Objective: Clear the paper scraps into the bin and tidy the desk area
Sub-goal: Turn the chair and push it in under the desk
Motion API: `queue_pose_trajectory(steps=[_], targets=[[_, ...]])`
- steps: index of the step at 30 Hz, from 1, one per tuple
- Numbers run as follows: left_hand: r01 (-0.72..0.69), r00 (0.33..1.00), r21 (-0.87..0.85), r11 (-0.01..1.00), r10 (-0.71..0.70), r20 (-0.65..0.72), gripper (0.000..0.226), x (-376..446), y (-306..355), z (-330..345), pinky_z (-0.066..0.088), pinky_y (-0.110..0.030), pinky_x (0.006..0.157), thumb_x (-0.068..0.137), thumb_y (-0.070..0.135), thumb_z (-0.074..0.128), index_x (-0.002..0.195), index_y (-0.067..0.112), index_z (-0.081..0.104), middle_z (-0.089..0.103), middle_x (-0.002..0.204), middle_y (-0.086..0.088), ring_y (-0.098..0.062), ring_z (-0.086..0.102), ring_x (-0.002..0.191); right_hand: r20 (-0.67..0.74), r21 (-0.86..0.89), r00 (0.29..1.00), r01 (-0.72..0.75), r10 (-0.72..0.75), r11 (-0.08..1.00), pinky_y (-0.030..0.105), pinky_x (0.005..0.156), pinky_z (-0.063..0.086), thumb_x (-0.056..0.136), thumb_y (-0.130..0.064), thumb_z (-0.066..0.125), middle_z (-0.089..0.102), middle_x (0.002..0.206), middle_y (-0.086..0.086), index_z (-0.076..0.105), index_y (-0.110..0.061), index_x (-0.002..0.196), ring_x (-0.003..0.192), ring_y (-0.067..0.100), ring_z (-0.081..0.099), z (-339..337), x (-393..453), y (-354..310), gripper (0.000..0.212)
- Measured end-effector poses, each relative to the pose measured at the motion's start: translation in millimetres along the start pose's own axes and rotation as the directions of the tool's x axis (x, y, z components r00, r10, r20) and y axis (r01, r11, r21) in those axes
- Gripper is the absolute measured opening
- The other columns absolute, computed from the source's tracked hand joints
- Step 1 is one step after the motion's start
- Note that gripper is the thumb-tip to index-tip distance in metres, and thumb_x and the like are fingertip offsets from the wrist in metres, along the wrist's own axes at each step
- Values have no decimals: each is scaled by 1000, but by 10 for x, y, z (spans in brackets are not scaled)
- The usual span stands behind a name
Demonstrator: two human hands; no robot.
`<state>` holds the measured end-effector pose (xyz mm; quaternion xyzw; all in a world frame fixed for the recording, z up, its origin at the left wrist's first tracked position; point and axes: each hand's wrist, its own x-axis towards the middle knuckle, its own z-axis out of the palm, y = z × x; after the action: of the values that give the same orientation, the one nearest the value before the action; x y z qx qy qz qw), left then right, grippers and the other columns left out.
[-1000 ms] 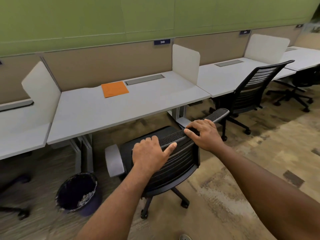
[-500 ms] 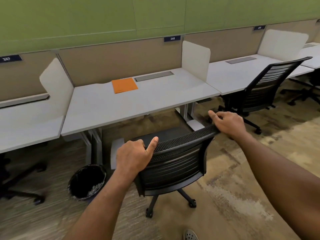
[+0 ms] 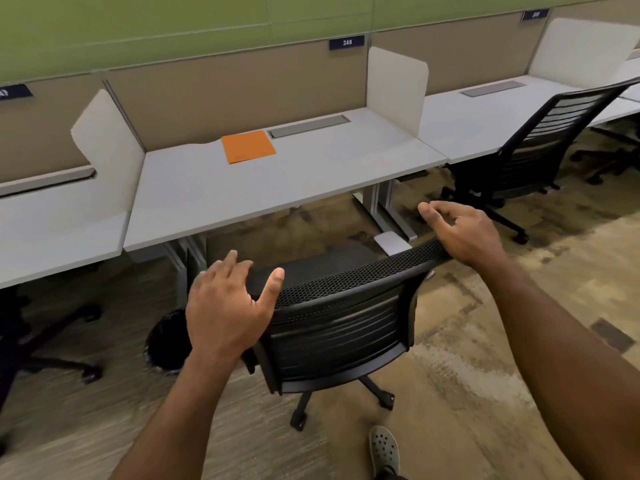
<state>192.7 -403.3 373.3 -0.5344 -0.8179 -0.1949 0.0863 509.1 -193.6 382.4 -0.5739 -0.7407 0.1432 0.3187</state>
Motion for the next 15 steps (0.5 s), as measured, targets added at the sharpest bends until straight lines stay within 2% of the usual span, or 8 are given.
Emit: queue_pose_trajectory(steps=[3,6,15], targets=[[72,997,-47,996,-72,9,95,91,-75,11,19,-47,120,84,82,10,138,17,53,33,158,-9,-26,27,145,1,-9,1000,22,-22,1000,43,91,43,82,-82,31,65,125,-2,66,-32,116,118,21,53,11,49,-55,70],[99,995,-75,992,-98,9,97,208,-99,32,9,-44,122,81,85,6,147,22,41,15,164,-5,-22,11,150,51,-62,998,26,-22,998,47,104,38,82,-83,26,54,141,-6,61,-36,124,133,18,42,31,132,-55,72],[110,991,8,994,-110,73,93,713,-28,217,-5,-43,122,79,86,0,156,33,10,-21,162,5,-15,-17,149,133,-27,990,57,-53,998,52,117,20,80,-84,15,29,159,-6,38,-34,147,146,17,21,116,707,-11,86]])
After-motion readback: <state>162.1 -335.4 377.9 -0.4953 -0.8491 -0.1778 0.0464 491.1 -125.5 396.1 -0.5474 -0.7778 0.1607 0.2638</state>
